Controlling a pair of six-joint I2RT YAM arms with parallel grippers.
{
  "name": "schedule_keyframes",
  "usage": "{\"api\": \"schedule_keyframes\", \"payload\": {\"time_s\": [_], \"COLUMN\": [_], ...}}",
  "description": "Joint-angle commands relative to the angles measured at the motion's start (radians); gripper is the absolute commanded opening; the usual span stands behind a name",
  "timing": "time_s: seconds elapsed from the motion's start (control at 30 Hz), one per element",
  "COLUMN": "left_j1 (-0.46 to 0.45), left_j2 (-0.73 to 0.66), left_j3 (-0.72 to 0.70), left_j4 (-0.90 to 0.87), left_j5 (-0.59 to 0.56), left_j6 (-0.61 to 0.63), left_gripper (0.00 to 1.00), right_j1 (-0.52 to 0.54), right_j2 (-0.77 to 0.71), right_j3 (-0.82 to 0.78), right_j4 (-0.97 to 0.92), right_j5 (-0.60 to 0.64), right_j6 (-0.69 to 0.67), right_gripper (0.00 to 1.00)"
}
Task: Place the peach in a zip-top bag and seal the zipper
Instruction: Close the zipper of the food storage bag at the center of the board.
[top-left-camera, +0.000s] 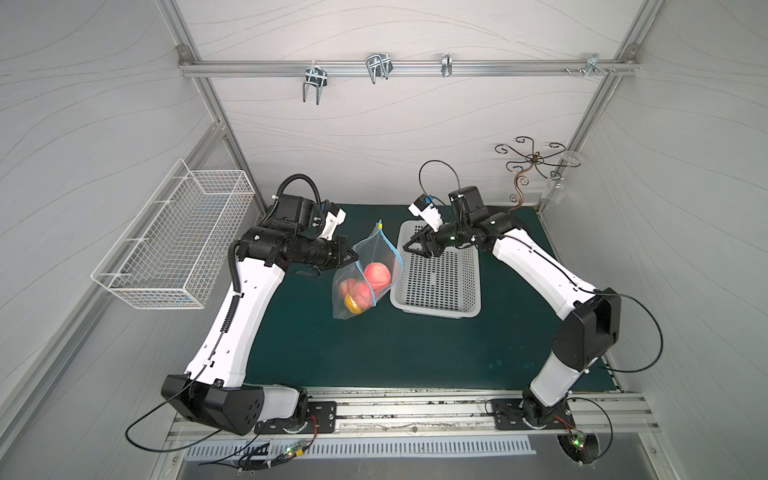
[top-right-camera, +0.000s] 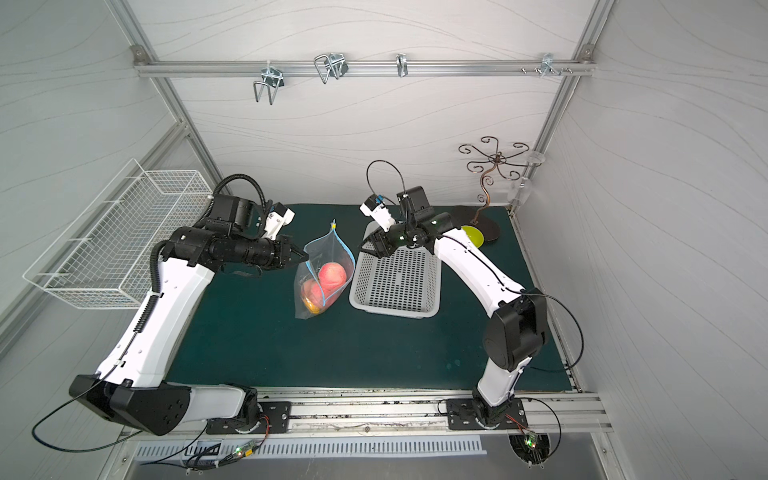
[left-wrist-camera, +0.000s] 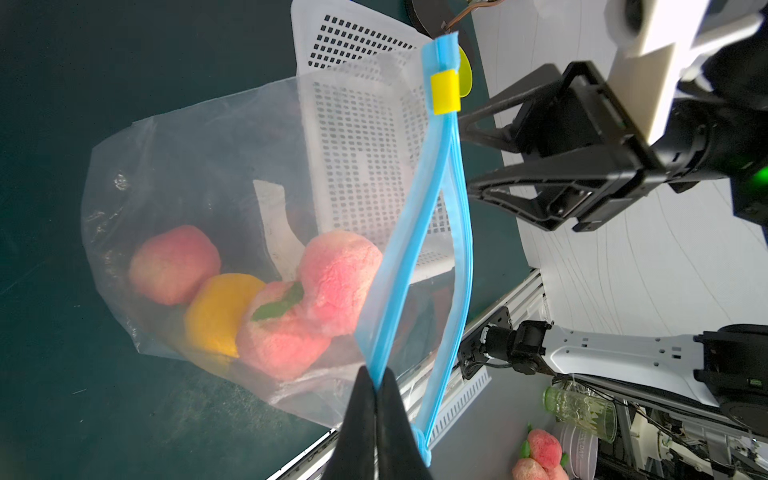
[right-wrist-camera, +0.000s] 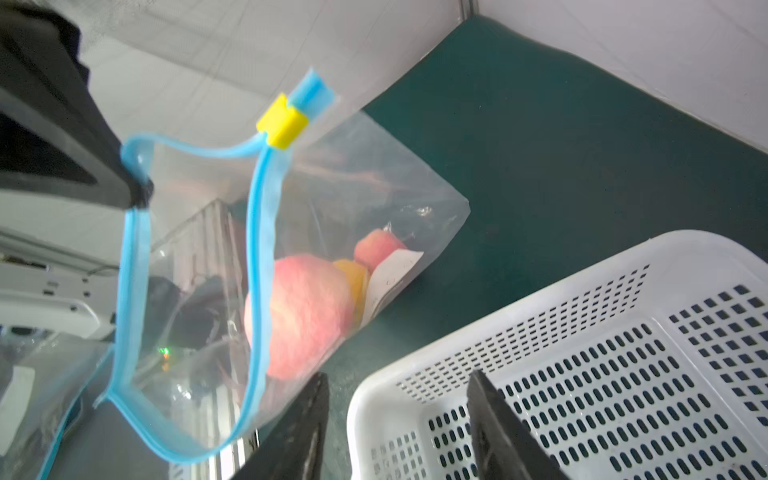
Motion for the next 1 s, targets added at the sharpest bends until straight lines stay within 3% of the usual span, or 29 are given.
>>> {"api": "schedule_keyframes", "payload": {"time_s": [0.0,0.17,0.43,0.67,0.97], "left_j1": [0.004,0.005,-0.026,-0.091,-0.104], "left_j2": [-0.012,0.016,0.059,0.101,0.101], "left_j3": [0.050,0.062,0.083,0.114,0.121], "left_j4": [-0.011,-0.017,-0.048,-0.096,-0.123], "left_j5": [0.012,0.048,0.058,0.046,0.042], "left_j6": [0.052,0.062,0.093,0.134,0.166], "left_gripper": [0.00,0.00,0.00,0.00,0.00], "right_j1": [0.011,0.093,0.202,0.239,0.255], "right_j2": [-0.075,-0.098,-0.107,-0.071,-0.014], "right_j3": [-0.069,-0.137,-0.161,-0.143,-0.122], "right_j4": [0.004,0.028,0.200,0.321,0.420], "right_j5": [-0.046,-0.062,-0.099,0.008,0.162], "right_j6": [-0.137,-0.179,-0.032,0.113,0.228], "right_gripper": [0.55,0.55,0.56,0.57,0.55]}}
